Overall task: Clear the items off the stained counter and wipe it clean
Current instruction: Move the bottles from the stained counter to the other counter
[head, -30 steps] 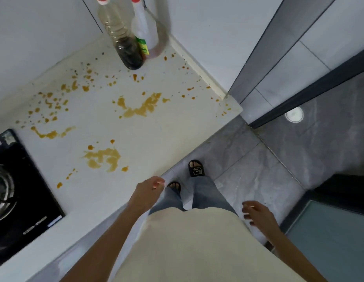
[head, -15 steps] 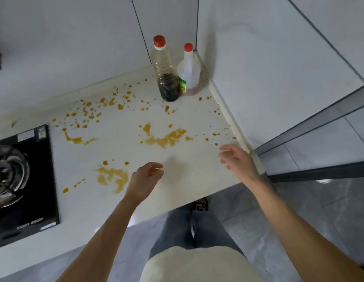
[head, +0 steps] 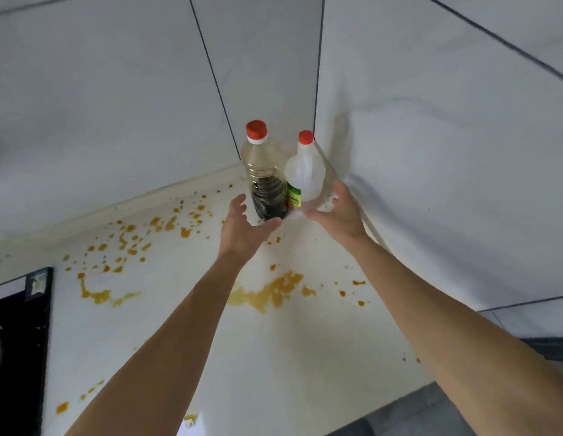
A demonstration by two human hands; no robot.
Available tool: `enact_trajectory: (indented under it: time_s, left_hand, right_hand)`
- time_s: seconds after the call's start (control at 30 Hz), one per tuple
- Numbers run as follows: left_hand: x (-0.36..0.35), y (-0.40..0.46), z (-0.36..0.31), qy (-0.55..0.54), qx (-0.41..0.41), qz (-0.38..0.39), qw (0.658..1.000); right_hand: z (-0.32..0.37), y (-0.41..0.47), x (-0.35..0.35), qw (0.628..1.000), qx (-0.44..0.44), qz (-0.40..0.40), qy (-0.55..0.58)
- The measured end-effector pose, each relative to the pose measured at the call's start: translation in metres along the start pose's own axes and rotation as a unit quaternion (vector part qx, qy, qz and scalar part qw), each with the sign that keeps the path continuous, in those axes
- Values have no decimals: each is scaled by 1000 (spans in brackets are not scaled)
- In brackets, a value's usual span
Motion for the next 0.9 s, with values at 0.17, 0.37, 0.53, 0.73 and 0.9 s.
enact_trajectory:
  time_s: [0.17, 0.37, 0.53, 0.73, 0.9]
  left_hand:
    - [-11, 44, -11, 13, -50, -30, 998]
    - [-25, 72, -10, -16, -82, -33, 996]
    - [-26, 72, -8, -21, -90, -47, 995]
    - [-3, 43, -1, 6, -94, -47, 994]
    - [26, -16, 9, 25, -74, -38, 996]
  right_hand:
    - [5, 44, -21, 999, 41, 17, 15]
    - [0, 69, -30, 997, 53, 2, 48]
    - [0, 60, -30, 996, 65, -13, 54]
    - [7, 20, -18, 997, 51, 3, 60]
    - [13, -49, 10, 998, 20, 13, 56]
Point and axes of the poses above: each hand's wrist, its own y-axis towards the middle knuckle, its own x-axis out of the back of the hand, z = x × y, the point moved 3 cm from there along y, towards the middle knuckle, and after that the axes turned 2 degrees about x, right-handed, at the moved point
